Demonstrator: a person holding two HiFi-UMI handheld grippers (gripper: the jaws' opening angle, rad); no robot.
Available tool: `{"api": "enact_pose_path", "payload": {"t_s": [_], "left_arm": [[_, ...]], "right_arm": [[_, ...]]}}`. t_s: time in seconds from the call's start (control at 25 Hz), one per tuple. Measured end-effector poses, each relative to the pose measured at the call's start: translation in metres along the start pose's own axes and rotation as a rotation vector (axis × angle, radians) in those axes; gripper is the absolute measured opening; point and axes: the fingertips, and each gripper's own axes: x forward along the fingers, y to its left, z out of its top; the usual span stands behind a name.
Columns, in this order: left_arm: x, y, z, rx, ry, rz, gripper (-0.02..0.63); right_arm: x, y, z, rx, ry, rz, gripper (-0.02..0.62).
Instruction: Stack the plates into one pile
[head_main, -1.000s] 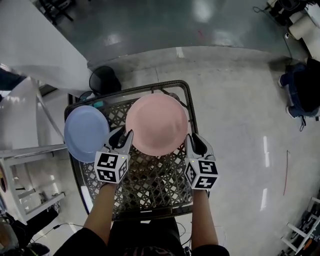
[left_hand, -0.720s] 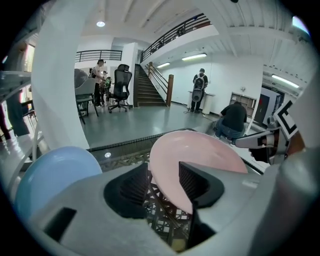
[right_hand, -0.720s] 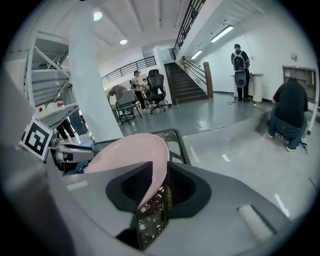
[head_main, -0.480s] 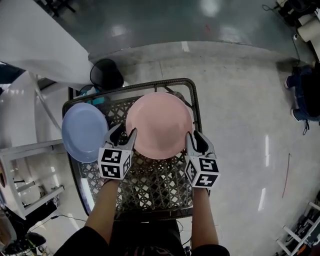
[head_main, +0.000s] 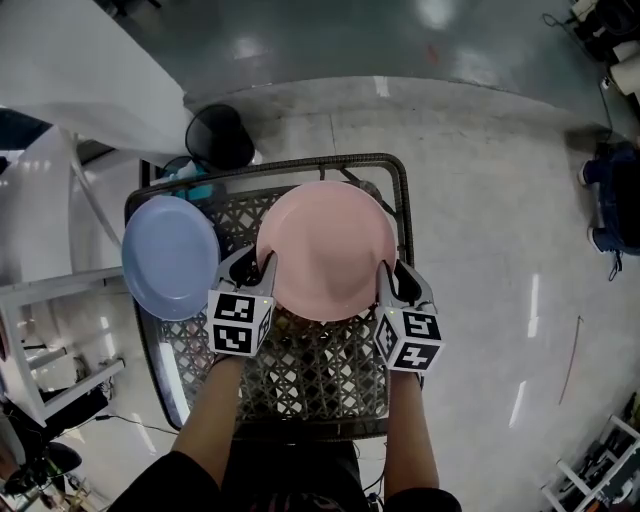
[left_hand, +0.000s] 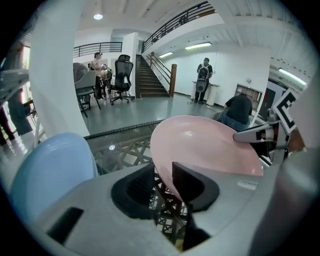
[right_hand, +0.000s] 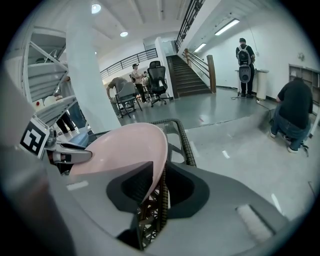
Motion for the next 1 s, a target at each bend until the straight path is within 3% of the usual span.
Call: {"api": "enact_pose_path", "payload": {"t_s": [0.56,1.0], "left_arm": [[-0.033,-0.007,0.030,0.011,-0.104,0.021,0.083],[-0.100,0.046,0.052,-0.037,-0.195,0.111,0.072]], "right_arm": [[-0.032,0.004,0.015,-0.011,-0.046,-0.031,0.078],[-0.039,0.076,0.057,-0.070,-0.101,0.049,0.078]]}}
